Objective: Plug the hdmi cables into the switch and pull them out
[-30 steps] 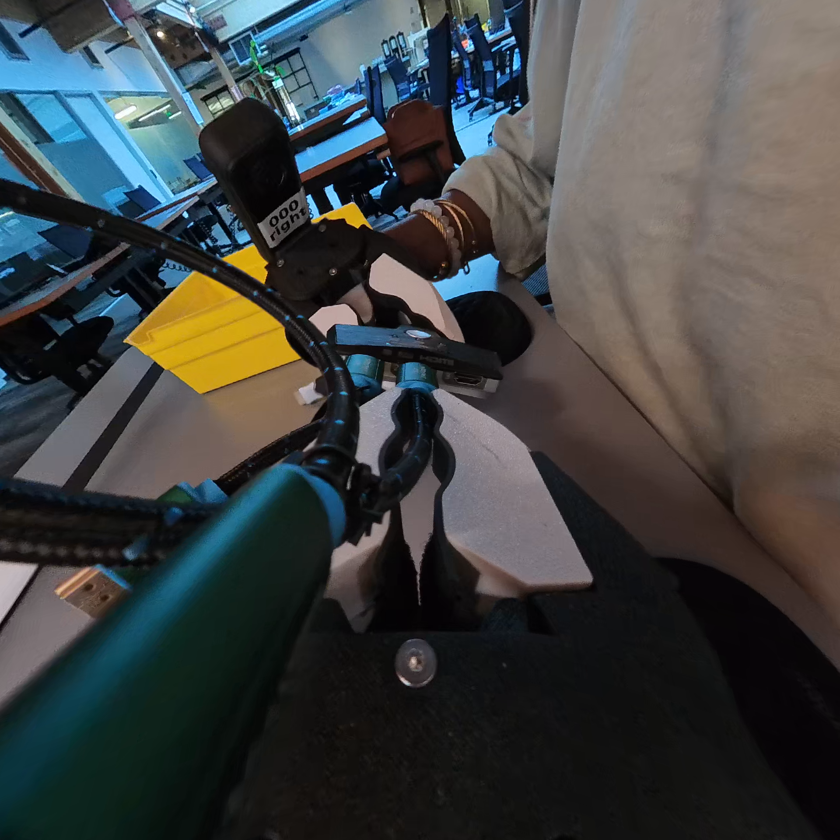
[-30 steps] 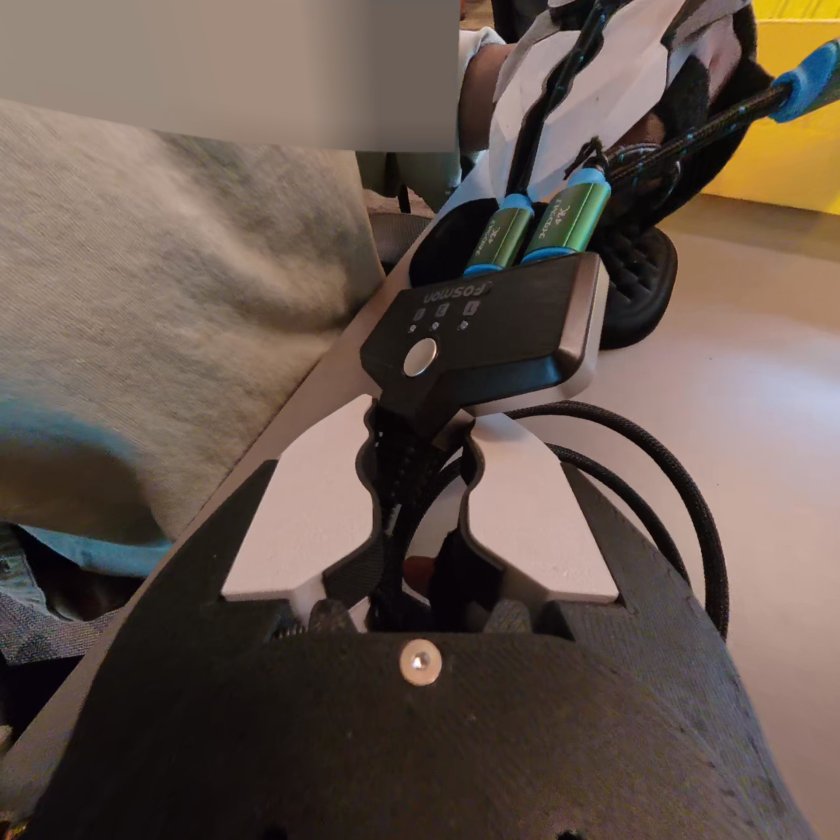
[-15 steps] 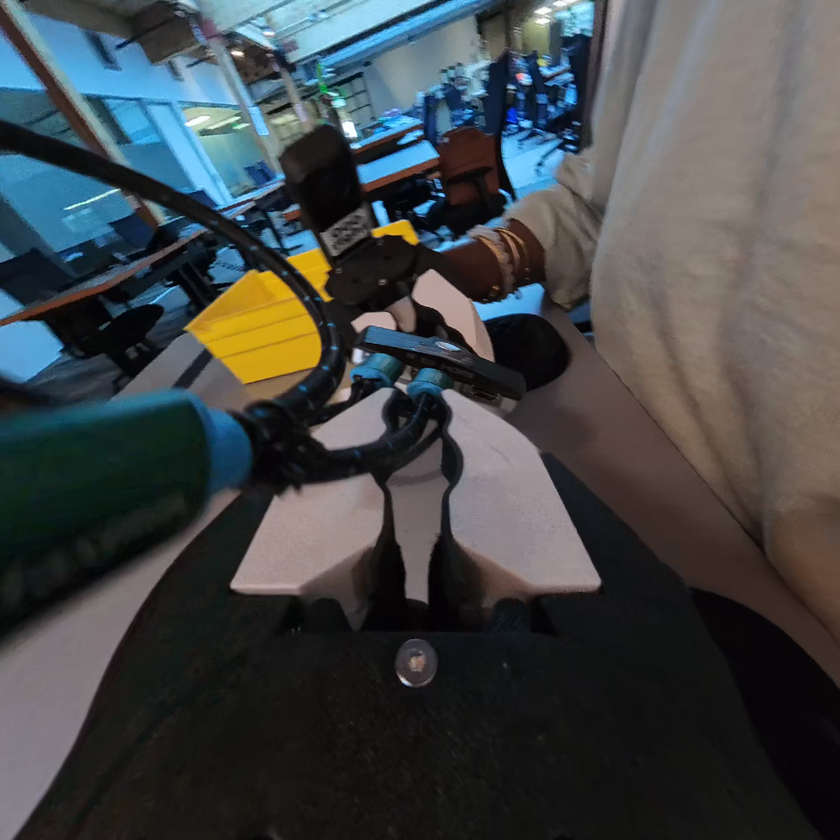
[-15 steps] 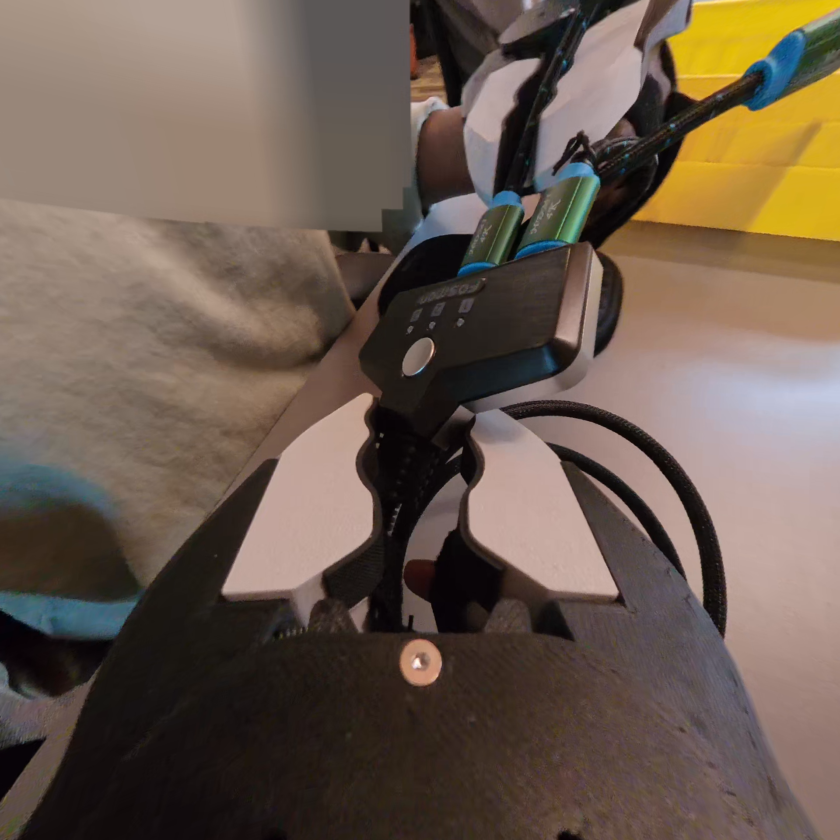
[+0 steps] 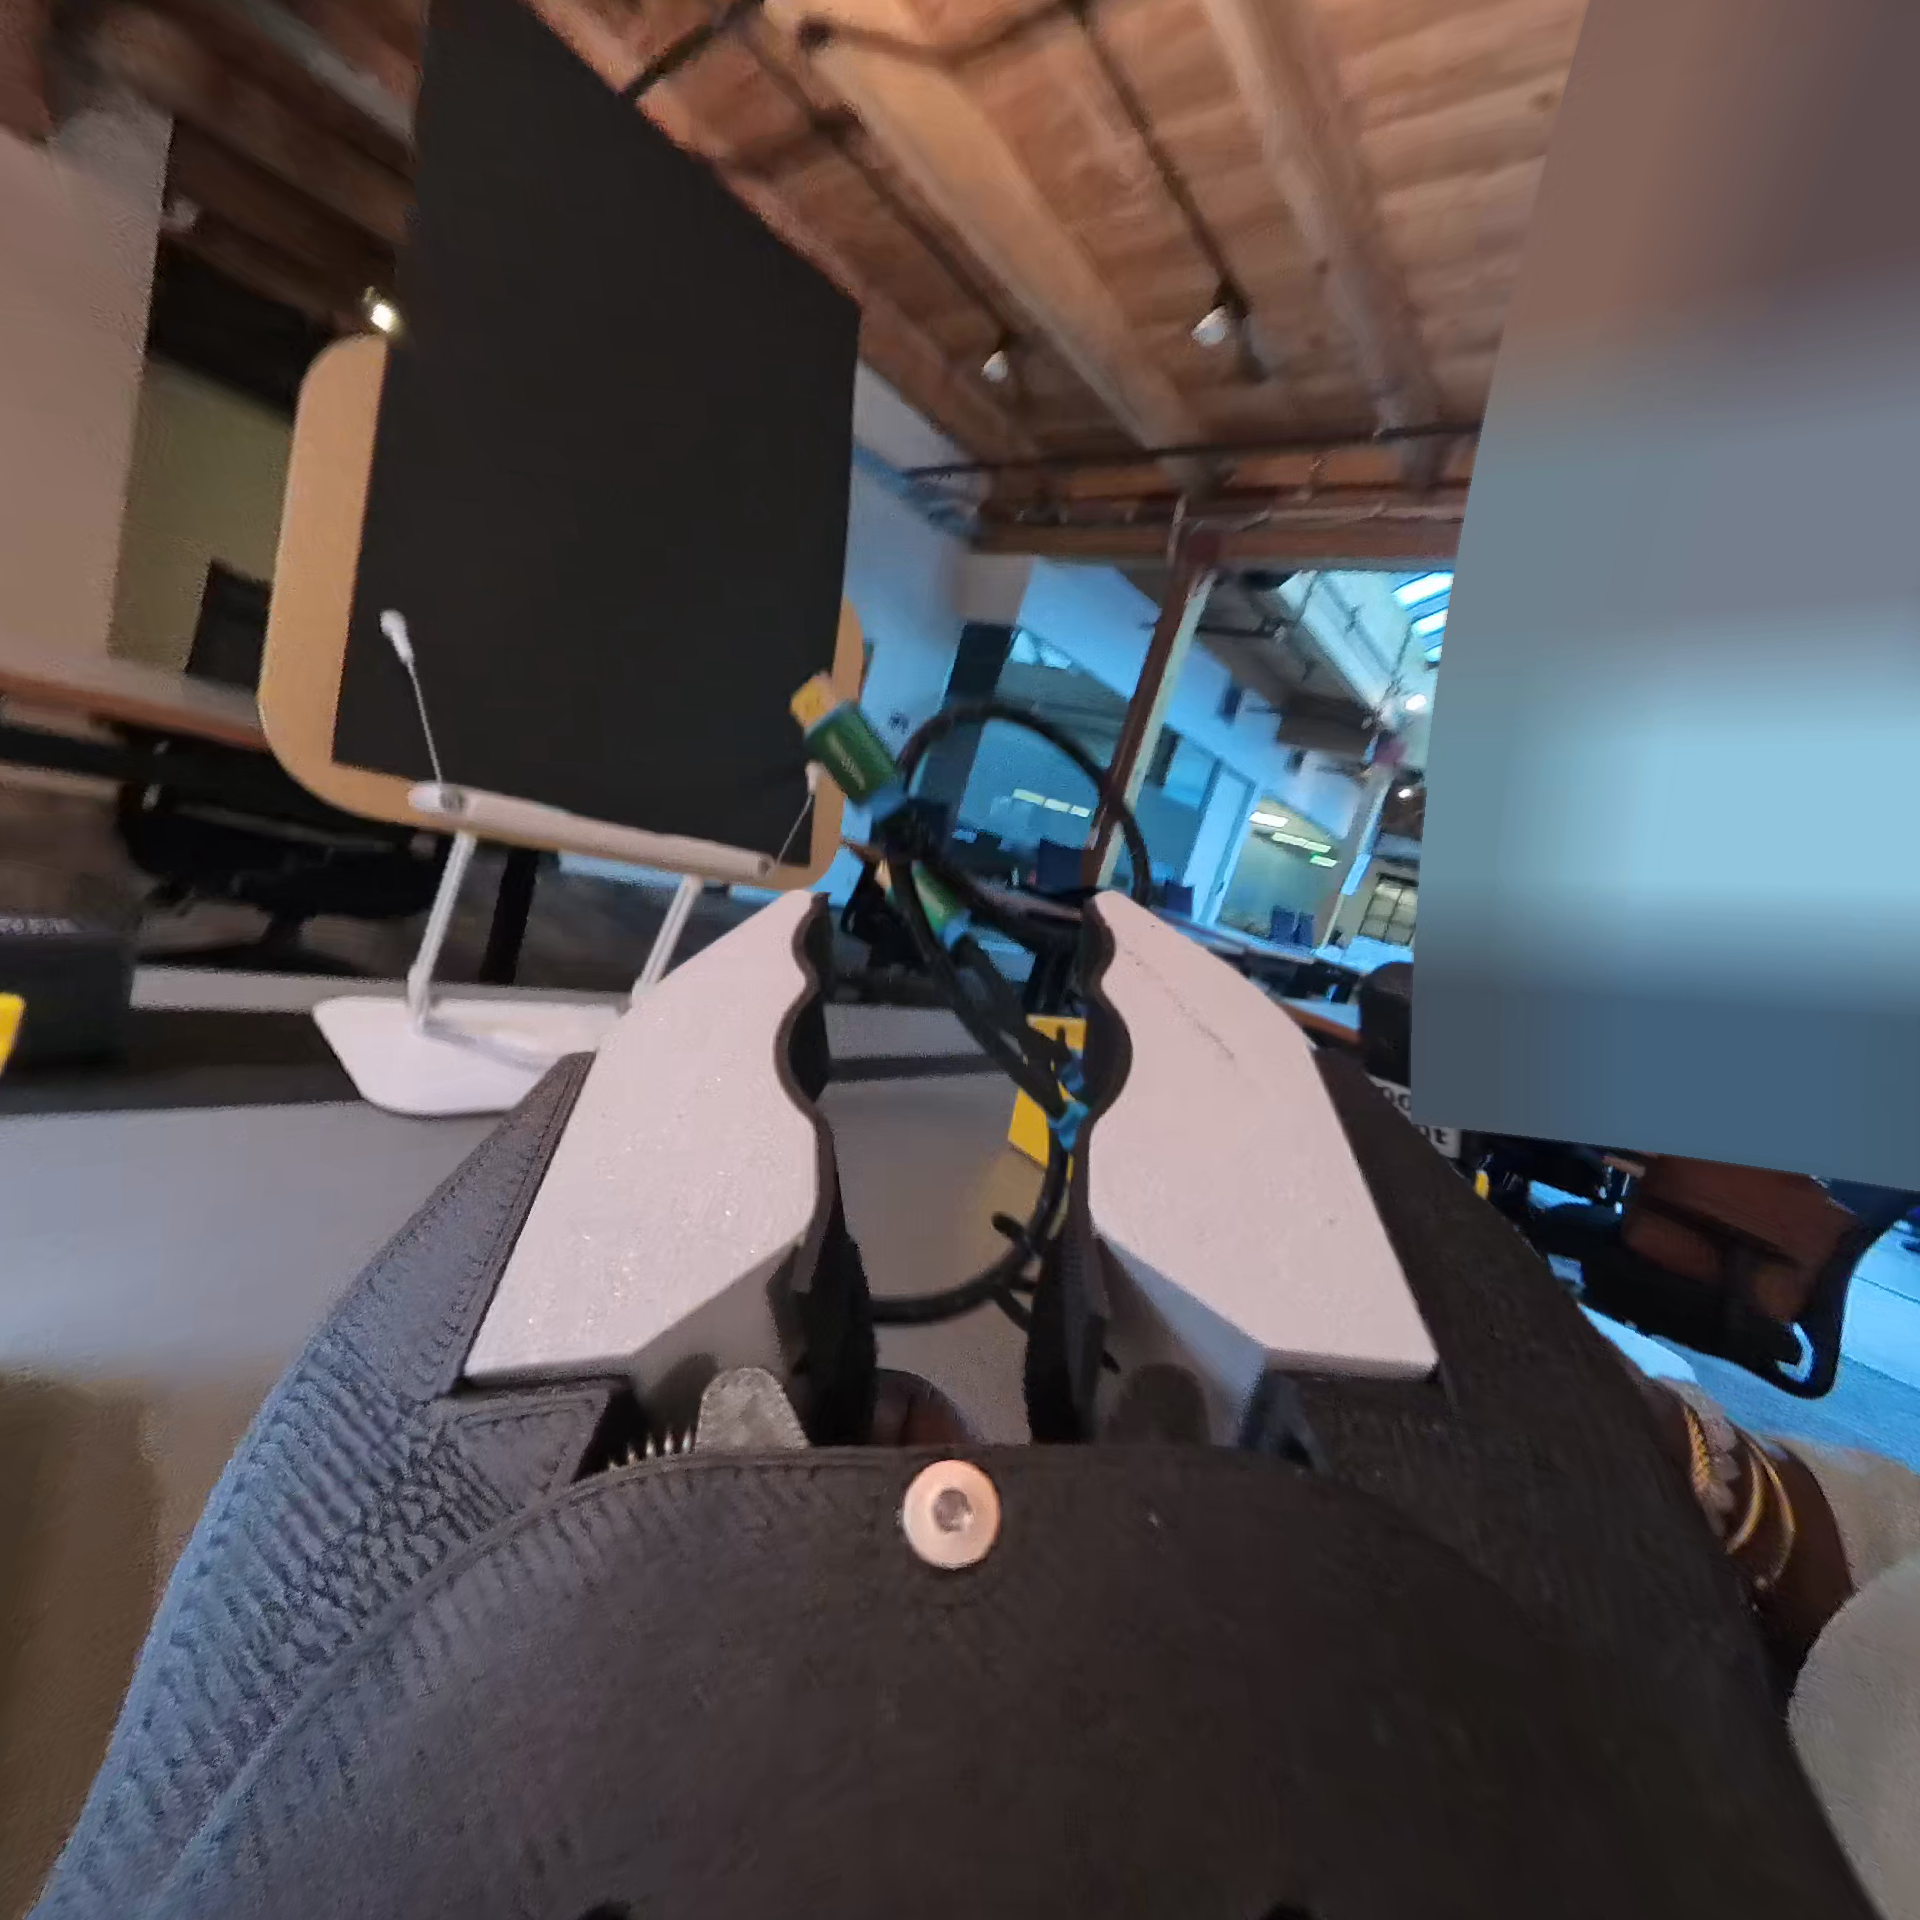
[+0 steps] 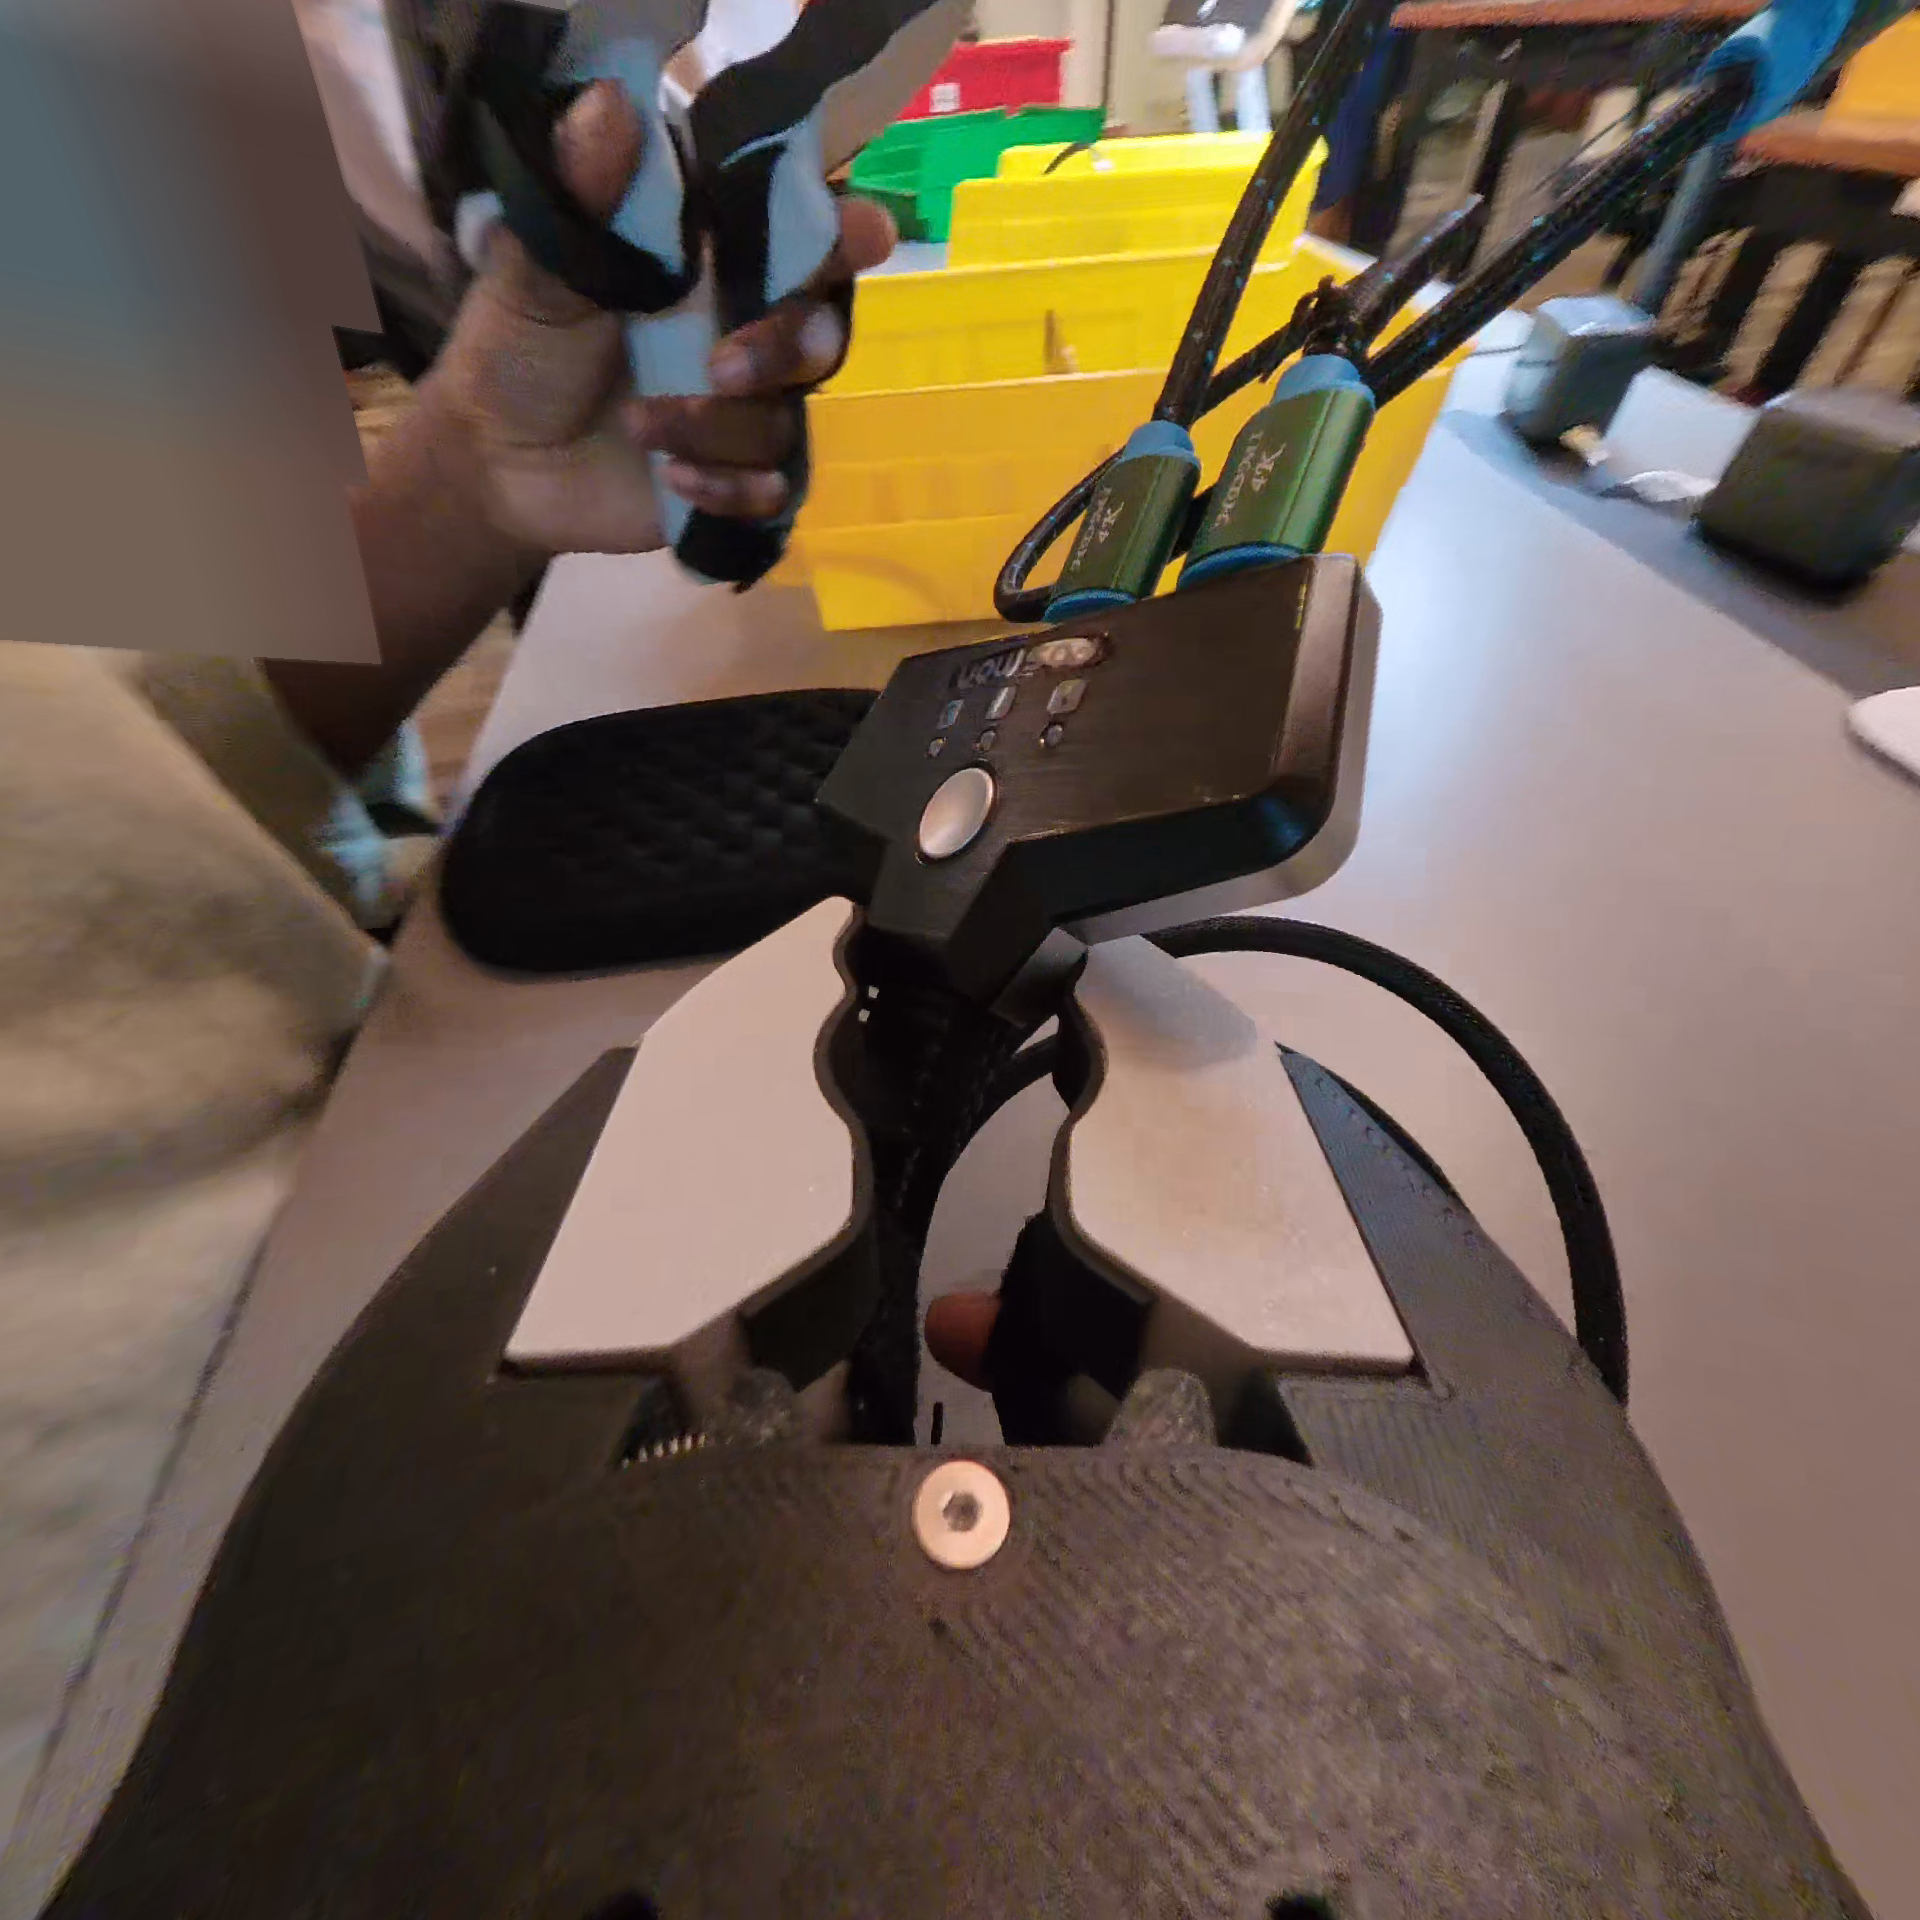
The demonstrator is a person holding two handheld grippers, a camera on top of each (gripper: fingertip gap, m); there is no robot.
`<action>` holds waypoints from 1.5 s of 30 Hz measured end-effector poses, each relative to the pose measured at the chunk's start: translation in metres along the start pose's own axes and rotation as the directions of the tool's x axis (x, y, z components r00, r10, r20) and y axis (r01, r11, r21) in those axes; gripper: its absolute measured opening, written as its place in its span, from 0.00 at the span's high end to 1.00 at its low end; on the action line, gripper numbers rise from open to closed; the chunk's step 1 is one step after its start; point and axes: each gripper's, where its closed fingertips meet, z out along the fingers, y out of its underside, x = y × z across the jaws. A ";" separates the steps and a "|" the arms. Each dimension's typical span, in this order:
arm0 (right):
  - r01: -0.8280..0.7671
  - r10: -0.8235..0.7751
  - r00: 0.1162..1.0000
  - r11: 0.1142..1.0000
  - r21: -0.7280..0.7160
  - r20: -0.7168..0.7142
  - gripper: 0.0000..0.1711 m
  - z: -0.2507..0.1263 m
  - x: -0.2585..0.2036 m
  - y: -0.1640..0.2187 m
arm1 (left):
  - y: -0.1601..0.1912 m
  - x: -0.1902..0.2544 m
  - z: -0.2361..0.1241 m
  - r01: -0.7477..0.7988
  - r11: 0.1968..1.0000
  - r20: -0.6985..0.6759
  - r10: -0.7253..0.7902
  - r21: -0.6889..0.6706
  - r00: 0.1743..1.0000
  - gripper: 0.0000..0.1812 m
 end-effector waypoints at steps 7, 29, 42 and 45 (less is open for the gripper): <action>0.252 -0.243 0.950 0.967 0.026 -0.194 0.80 0.015 -0.006 -0.020 | 0.063 0.037 0.051 0.086 0.964 -0.090 -0.112 -0.253 0.990 0.74; 0.378 -0.374 0.868 0.924 -0.052 -0.328 0.81 0.022 -0.012 -0.024 | 0.042 0.067 0.052 0.048 0.964 -0.287 -0.124 -0.261 0.950 0.92; 0.527 -0.176 0.719 0.769 0.362 -0.672 0.83 -0.172 0.037 -0.187 | 0.004 0.047 -0.013 -0.196 0.977 -0.056 0.201 0.083 0.978 0.75; 0.560 -0.154 0.635 0.766 0.314 -0.757 0.83 -0.227 0.039 -0.208 | -0.004 0.034 -0.025 -0.195 0.974 0.019 0.194 0.118 0.981 0.77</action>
